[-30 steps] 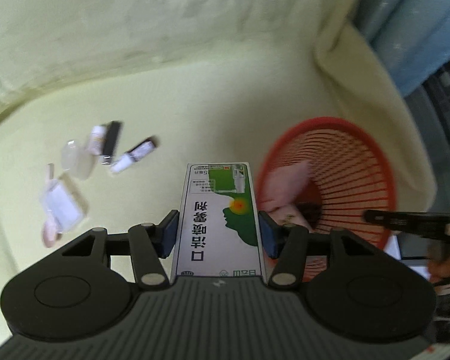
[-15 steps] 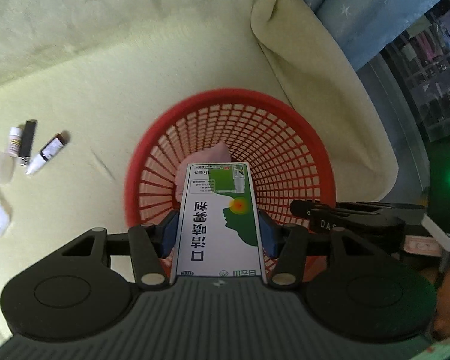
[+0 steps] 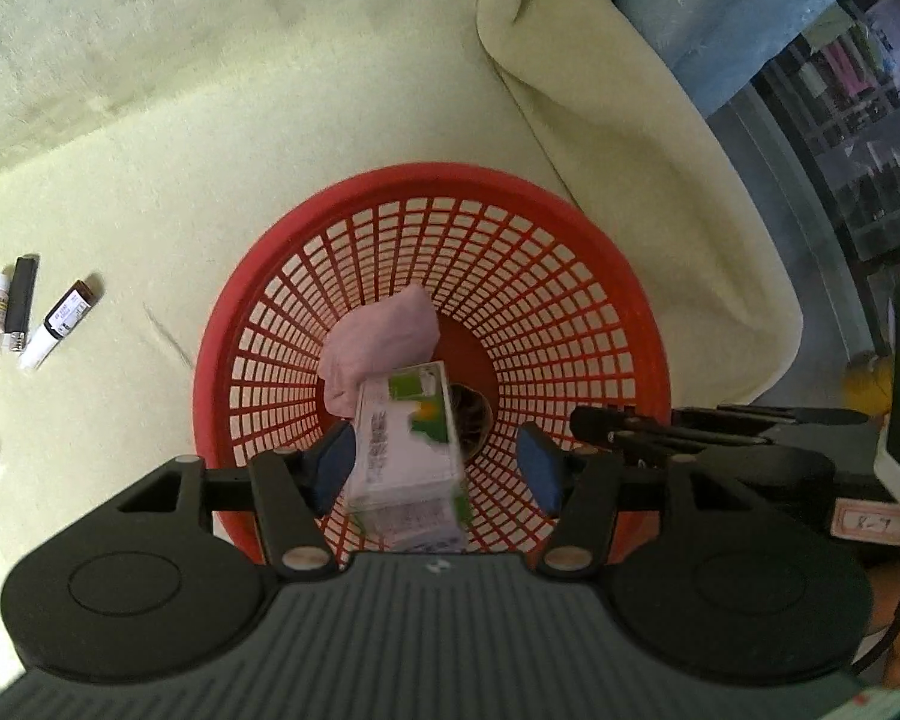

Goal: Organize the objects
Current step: 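Drop the green-and-white box into the basket with the left tool, then grasp the clear plastic case with the left tool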

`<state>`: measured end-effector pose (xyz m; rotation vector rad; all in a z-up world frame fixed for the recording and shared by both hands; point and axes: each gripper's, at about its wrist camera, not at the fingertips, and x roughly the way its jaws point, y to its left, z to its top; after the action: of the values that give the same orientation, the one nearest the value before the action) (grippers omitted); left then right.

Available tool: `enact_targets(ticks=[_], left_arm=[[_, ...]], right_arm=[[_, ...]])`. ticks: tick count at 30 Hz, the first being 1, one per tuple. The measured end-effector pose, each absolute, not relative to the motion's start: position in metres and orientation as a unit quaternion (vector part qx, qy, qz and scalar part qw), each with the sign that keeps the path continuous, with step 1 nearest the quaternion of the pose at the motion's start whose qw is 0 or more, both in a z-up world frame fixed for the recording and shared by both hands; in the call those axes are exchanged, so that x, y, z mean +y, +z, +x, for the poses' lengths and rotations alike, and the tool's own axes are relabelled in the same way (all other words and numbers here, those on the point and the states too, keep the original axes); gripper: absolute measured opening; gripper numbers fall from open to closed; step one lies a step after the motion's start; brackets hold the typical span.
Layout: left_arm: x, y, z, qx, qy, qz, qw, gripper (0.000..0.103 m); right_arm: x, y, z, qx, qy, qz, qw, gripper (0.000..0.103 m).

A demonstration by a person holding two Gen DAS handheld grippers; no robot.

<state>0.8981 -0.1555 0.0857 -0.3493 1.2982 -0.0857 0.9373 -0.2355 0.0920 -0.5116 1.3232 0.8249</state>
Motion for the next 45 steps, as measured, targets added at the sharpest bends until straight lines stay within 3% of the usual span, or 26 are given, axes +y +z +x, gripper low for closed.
enact_targets(ticks=[7,15,23,26,30,42,45], left_arm=[[-0.129,0.102,0.877,0.574,-0.016,-0.178,0.799,0.054],[-0.039,0.114,0.82,0.538,0.104,-0.177,0.817,0.054],[0.064,0.054,0.763,0.576,0.236,-0.126,0.772,0.056],[0.097,0.031,0.758,0.581,0.269,-0.152,0.753,0.055],[0.128,0.001,0.769,0.568,0.293,-0.191,0.745,0.07],[0.152,-0.056,0.807,0.579,0.318,-0.217,0.719,0.072],[0.151,-0.067,0.813,0.587,0.319,-0.205,0.716,0.063]], right_arm=[[-0.234,0.092,0.938,0.591,0.364,-0.229,0.682,0.01],[-0.232,0.091,0.938,0.592,0.359,-0.236,0.682,0.009],[-0.227,0.091,0.936,0.592,0.351,-0.244,0.683,0.01],[-0.225,0.091,0.934,0.593,0.347,-0.248,0.683,0.01],[-0.225,0.092,0.931,0.592,0.34,-0.256,0.685,0.01],[-0.221,0.089,0.931,0.592,0.327,-0.256,0.691,0.01],[-0.222,0.087,0.931,0.593,0.325,-0.254,0.692,0.01]])
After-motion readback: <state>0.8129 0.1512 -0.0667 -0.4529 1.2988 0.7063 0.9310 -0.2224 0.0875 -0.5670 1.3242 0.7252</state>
